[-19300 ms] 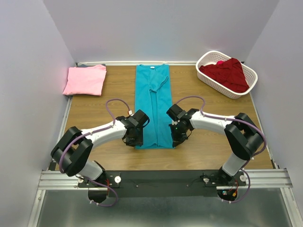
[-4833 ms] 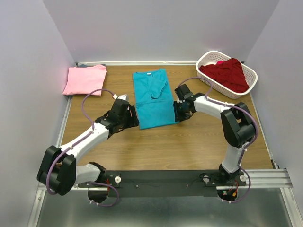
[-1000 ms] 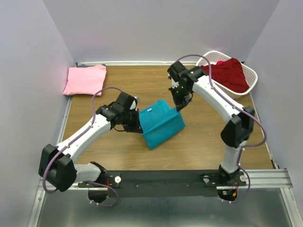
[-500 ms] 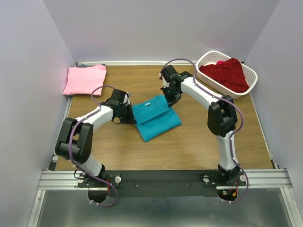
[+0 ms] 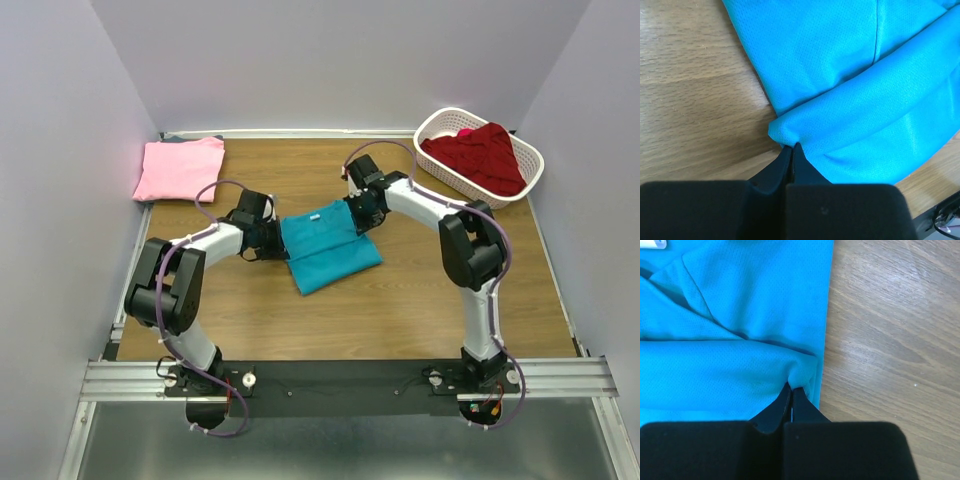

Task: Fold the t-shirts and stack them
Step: Fold the tshirt

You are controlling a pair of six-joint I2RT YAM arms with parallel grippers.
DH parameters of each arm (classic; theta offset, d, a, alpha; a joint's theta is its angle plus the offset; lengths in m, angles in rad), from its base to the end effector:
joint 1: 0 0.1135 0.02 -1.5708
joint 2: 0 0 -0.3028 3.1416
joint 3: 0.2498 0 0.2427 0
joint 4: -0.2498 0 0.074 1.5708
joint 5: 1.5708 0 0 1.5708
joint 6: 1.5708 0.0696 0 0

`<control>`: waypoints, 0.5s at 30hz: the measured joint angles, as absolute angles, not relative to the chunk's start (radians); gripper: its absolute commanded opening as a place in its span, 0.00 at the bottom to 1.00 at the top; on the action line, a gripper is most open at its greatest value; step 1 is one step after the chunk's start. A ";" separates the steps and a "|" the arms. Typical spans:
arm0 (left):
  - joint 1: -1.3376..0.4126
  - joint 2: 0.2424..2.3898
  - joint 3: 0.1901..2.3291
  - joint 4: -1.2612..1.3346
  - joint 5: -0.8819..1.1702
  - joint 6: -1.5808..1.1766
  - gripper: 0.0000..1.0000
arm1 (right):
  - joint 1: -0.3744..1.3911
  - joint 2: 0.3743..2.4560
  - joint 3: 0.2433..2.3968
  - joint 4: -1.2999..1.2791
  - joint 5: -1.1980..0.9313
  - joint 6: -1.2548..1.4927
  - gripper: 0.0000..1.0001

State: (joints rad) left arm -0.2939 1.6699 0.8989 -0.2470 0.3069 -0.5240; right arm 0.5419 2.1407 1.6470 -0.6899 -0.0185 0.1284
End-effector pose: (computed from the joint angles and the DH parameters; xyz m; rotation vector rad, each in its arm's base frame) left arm 0.3137 -0.1169 0.1745 -0.1904 2.6693 -0.6810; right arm 0.4047 0.2451 0.1769 -0.5745 2.7147 0.2032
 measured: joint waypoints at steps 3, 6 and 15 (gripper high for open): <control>-0.303 1.643 0.864 -0.231 0.307 -0.529 0.00 | 0.542 2.103 1.579 -0.635 -0.039 0.131 0.01; -0.327 1.583 0.804 -0.225 0.307 -0.545 0.00 | 0.540 2.051 1.493 -0.596 -0.067 0.139 0.01; -0.445 1.309 0.709 -0.292 0.303 -0.622 0.00 | 0.542 1.904 1.324 -0.652 -0.083 0.157 0.01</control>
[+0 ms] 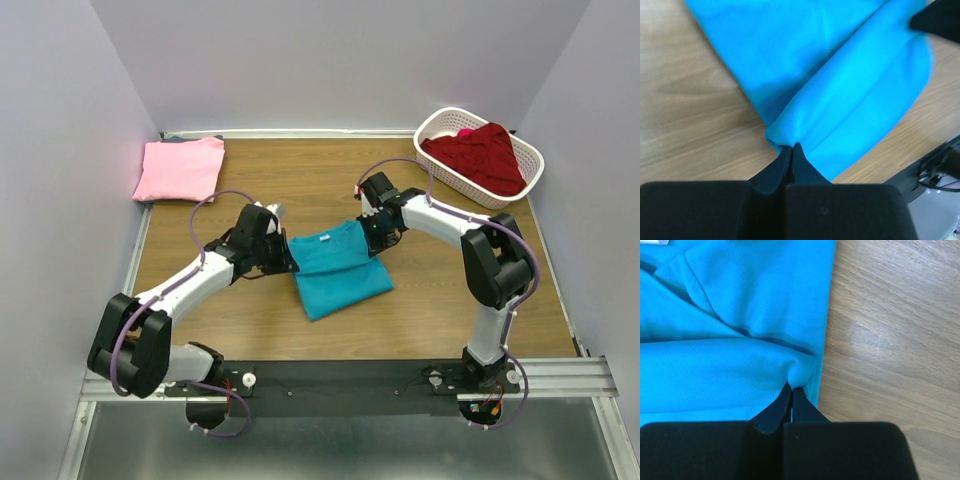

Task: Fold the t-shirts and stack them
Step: Fold the tshirt

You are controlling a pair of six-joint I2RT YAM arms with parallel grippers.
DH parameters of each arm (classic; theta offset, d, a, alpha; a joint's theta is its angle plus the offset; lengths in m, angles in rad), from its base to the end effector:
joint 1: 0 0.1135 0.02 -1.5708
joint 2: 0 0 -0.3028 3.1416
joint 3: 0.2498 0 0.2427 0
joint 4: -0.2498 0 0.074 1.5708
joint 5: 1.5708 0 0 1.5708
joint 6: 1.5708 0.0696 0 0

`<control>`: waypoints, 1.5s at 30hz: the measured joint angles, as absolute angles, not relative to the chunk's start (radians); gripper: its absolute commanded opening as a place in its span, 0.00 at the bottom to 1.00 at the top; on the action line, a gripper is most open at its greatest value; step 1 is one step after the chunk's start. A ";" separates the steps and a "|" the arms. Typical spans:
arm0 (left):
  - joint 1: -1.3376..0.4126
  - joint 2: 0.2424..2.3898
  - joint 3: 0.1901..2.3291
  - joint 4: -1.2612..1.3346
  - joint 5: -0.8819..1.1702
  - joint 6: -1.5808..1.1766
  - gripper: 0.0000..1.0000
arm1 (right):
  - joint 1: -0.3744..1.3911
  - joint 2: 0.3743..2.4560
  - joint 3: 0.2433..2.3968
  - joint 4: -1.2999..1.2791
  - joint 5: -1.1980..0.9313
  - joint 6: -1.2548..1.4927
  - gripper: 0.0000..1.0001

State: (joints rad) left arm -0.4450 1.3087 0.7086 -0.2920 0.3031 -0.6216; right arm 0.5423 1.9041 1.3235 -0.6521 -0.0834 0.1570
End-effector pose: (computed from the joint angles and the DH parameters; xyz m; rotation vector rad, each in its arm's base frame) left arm 0.2236 -0.1297 0.2134 -0.0893 2.5927 -0.8056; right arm 0.3363 0.2094 0.1856 -0.5634 2.7829 0.2773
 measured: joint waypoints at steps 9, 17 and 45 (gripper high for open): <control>-0.445 1.385 0.813 -0.263 0.280 -0.598 0.00 | 0.542 1.892 1.305 -0.650 -0.044 0.176 0.01; -0.445 1.528 0.805 -0.201 0.269 -0.591 0.00 | 0.542 1.885 1.303 -0.650 -0.003 0.187 0.01; -0.419 1.560 0.794 -0.078 0.242 -0.632 0.45 | 0.517 1.855 1.302 -0.583 0.172 0.295 0.42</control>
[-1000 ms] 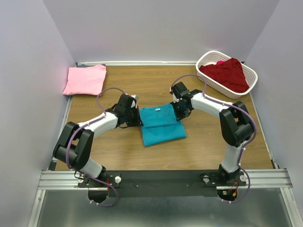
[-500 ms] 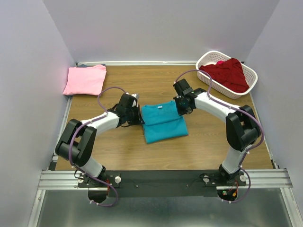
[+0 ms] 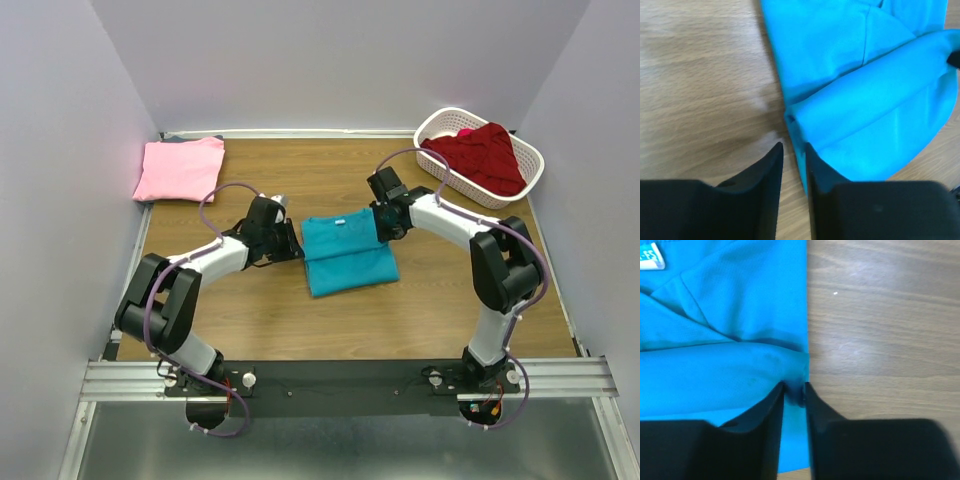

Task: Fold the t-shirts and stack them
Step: Fold the tshirt

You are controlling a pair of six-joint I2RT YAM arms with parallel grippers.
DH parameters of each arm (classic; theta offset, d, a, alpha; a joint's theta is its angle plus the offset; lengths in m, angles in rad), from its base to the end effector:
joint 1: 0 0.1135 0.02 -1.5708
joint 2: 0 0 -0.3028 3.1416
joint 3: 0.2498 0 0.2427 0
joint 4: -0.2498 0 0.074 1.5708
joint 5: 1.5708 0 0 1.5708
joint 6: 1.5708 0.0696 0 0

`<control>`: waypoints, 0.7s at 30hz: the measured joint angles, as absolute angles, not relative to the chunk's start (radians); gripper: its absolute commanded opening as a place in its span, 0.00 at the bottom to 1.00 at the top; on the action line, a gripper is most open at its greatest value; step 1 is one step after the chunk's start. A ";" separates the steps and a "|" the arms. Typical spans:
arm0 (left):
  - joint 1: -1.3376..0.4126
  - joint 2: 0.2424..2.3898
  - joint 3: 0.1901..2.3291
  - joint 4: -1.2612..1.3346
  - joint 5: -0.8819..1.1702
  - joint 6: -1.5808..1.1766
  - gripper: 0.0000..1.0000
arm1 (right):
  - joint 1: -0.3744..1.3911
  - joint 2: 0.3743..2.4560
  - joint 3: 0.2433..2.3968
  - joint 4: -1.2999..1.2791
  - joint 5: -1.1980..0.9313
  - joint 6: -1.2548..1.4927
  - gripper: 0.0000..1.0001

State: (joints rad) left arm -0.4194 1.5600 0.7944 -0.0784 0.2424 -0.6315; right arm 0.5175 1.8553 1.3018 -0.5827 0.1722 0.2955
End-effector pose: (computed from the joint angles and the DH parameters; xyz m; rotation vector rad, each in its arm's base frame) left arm 0.2872 -0.1464 0.1908 -0.1511 2.5263 -0.7486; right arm 0.3506 0.1858 0.2022 -0.2457 2.6650 0.0214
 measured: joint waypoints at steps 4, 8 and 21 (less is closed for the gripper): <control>-0.413 1.513 0.795 -0.119 0.228 -0.635 0.60 | 0.508 1.840 1.302 -0.584 0.186 0.298 0.64; -0.407 1.444 0.852 -0.173 0.216 -0.635 0.59 | 0.502 1.771 1.303 -0.585 0.180 0.302 0.70; -0.401 1.712 1.238 -0.194 0.207 -0.514 0.16 | 0.517 1.542 1.171 -0.532 -0.085 0.376 0.42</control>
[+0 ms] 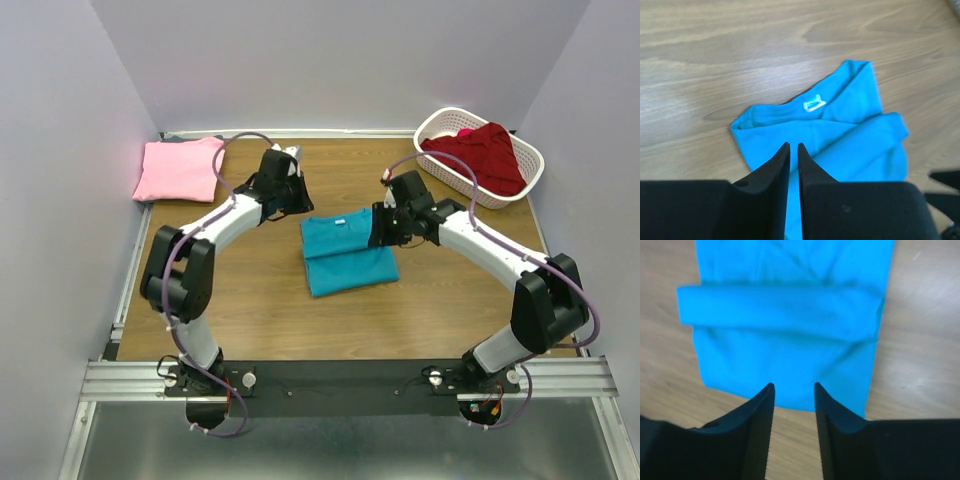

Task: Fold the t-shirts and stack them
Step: Fold the tshirt

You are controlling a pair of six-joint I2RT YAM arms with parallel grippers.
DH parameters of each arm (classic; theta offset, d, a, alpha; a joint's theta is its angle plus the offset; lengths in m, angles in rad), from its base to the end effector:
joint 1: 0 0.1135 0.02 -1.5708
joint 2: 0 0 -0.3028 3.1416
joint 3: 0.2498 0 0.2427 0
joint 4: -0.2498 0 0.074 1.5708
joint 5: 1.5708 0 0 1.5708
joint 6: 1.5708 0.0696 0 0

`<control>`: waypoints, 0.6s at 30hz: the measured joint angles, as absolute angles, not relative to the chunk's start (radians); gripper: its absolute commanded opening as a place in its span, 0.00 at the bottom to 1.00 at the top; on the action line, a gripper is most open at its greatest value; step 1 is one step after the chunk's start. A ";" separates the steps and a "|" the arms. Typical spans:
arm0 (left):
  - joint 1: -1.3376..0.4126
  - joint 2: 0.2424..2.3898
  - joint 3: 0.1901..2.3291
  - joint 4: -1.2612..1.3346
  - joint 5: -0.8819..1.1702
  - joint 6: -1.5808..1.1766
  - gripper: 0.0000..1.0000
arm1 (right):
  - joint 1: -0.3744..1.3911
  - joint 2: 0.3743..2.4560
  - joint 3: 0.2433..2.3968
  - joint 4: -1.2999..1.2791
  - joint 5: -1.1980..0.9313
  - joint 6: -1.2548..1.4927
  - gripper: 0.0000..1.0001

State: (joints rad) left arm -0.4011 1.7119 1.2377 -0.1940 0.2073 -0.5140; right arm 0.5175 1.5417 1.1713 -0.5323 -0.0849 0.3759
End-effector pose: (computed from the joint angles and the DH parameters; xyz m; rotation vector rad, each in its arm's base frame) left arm 0.3726 -0.1736 0.2712 -0.0141 2.3235 -0.7134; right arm 0.2934 0.1738 0.2744 -0.2164 2.5242 0.4768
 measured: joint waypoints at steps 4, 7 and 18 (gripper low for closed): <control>-0.403 1.847 1.275 -0.214 0.223 -0.490 0.08 | 0.522 1.544 1.076 -0.525 -0.157 0.395 0.34; -0.409 1.917 1.287 -0.221 0.232 -0.476 0.07 | 0.522 1.544 1.026 -0.514 -0.176 0.402 0.34; -0.419 1.946 1.204 -0.167 0.253 -0.495 0.00 | 0.520 1.649 0.987 -0.475 -0.106 0.389 0.31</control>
